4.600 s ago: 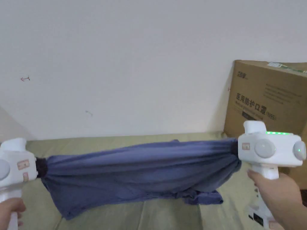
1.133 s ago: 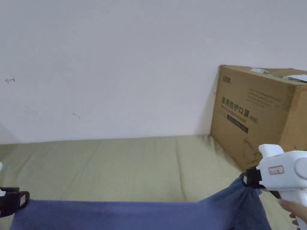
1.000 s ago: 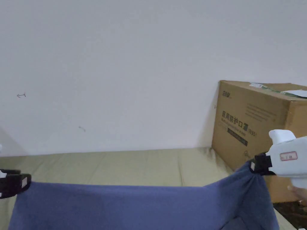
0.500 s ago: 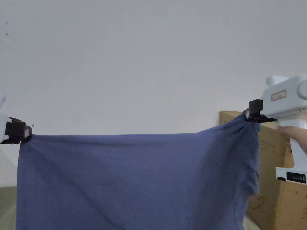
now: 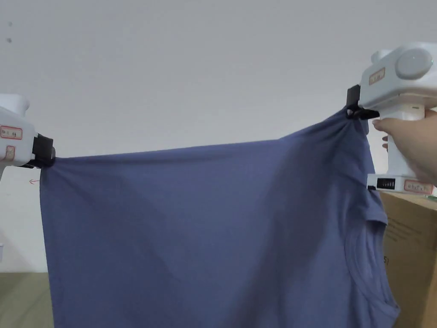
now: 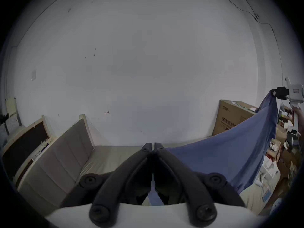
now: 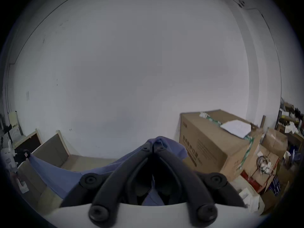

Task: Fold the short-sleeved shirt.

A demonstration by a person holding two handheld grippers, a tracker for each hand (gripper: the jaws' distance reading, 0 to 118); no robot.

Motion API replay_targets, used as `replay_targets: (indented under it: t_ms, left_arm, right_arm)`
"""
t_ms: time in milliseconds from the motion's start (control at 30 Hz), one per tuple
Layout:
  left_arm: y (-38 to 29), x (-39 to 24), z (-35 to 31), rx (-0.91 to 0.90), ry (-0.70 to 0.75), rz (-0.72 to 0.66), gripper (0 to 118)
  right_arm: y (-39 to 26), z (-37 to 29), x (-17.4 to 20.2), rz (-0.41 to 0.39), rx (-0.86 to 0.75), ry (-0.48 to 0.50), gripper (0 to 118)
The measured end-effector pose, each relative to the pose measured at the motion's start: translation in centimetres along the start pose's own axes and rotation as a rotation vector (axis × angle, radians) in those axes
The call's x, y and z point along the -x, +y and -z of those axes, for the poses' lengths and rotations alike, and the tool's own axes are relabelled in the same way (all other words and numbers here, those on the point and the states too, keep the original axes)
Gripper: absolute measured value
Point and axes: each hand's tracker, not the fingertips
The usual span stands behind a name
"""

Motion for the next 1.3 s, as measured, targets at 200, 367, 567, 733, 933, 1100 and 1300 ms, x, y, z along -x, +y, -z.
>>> replay_targets:
  t_ms: [200, 367, 567, 733, 933, 1100, 1300]
  left_arm:
    - [-0.7, -0.7, 3.3, -0.089, 0.046, 0.006, 0]
    - [-7.1, -0.2, 6.5, 0.088, -0.012, -0.079, 0]
    - [-23.4, -1.2, 6.8, 0.451, -0.084, -0.081, 0]
    - [-37.9, -1.2, 1.6, 0.764, -0.121, -0.12, 0]
    - [-48.0, 0.8, -7.2, 0.95, -0.141, -0.114, 0]
    - [-51.2, 1.5, -14.6, 0.954, -0.183, -0.201, 0]
    - [-50.4, 2.2, -19.0, 0.902, -0.166, -0.211, 0]
  right_arm:
    - [-0.5, 2.8, 0.7, -0.082, -0.057, -0.023, 0]
    - [-10.7, 5.7, 0.1, -0.1, 0.063, -0.048, 0]
    - [-31.6, 6.0, -2.0, -0.046, 0.476, -0.016, 0]
    - [-49.6, -0.1, -5.4, -0.074, 0.827, 0.01, 0]
    - [-60.8, -12.7, -10.8, -0.036, 1.016, 0.037, 0]
    - [-61.7, -21.7, -12.9, -0.026, 0.979, 0.079, 0]
    - [-61.9, -26.9, -13.4, 0.021, 0.998, 0.091, 0]
